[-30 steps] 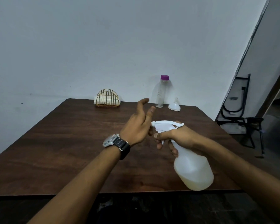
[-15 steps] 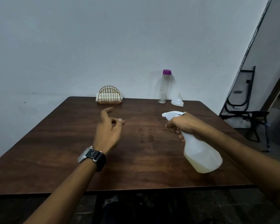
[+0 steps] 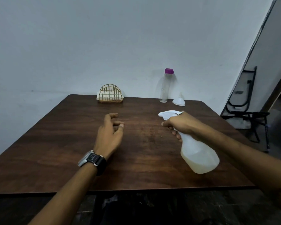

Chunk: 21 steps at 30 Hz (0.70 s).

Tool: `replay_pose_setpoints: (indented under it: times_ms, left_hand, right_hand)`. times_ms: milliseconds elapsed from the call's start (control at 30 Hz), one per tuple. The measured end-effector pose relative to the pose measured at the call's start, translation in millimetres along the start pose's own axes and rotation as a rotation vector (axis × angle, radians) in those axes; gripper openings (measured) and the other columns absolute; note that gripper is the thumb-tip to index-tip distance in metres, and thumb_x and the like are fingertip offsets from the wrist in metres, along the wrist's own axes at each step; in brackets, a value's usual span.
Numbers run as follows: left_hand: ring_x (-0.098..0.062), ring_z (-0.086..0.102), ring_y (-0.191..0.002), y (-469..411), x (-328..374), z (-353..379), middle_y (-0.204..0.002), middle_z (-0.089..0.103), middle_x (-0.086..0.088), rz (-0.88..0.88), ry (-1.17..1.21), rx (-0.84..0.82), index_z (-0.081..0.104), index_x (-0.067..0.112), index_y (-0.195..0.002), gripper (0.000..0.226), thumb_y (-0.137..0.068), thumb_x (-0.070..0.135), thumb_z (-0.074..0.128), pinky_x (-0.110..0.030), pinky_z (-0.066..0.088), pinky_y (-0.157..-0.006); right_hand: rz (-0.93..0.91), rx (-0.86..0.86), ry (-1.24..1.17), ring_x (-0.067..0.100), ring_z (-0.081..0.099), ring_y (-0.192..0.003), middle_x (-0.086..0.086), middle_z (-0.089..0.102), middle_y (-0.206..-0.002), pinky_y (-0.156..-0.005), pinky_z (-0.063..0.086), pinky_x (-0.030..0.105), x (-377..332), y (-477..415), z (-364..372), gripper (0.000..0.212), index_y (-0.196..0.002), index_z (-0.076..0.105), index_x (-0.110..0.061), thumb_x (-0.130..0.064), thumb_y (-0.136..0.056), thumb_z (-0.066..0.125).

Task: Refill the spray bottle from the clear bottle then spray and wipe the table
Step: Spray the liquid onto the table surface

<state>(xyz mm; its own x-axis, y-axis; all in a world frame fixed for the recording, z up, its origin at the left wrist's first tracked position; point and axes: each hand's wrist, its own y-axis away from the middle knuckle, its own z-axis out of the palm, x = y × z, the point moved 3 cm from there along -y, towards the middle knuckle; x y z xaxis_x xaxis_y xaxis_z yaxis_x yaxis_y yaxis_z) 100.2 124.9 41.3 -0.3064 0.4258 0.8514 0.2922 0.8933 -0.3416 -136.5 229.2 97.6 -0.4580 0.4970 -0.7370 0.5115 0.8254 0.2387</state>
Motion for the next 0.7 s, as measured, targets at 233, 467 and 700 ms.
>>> replay_pose_setpoints:
  times_ms: [233,467,700]
  left_hand:
    - [-0.002,0.064,-0.1,4,-4,-5,-0.113,0.07,0.01,-0.024,0.01,0.009,0.044,0.025,-0.136,0.04,-0.099,0.019,0.059,-0.023,0.046,-0.077]
    - [0.0,0.064,-0.098,7,-5,-3,-0.109,0.071,0.009,-0.011,0.027,0.01,0.044,0.025,-0.135,0.041,-0.098,0.018,0.059,-0.028,0.05,-0.083]
    - [0.008,0.063,-0.092,8,-6,-2,-0.107,0.072,0.011,-0.001,0.022,0.026,0.044,0.024,-0.136,0.042,-0.098,0.017,0.06,-0.021,0.048,-0.077]
  right_hand:
    - [0.016,-0.051,0.012,0.016,0.052,-0.045,0.008,0.079,-0.082,-0.052,0.047,0.026,-2,6,-3,0.013,-0.089,0.074,-0.012,-0.024,-0.091,0.068]
    - [0.023,0.018,0.005,0.018,0.049,-0.043,0.006,0.065,-0.06,-0.05,0.047,0.025,0,2,-2,0.017,-0.072,0.064,-0.008,-0.019,-0.084,0.068]
    - [-0.041,0.045,-0.23,0.018,0.044,-0.04,0.009,0.054,-0.059,-0.049,0.04,0.028,1,4,-15,0.028,-0.066,0.054,-0.013,-0.022,-0.089,0.068]
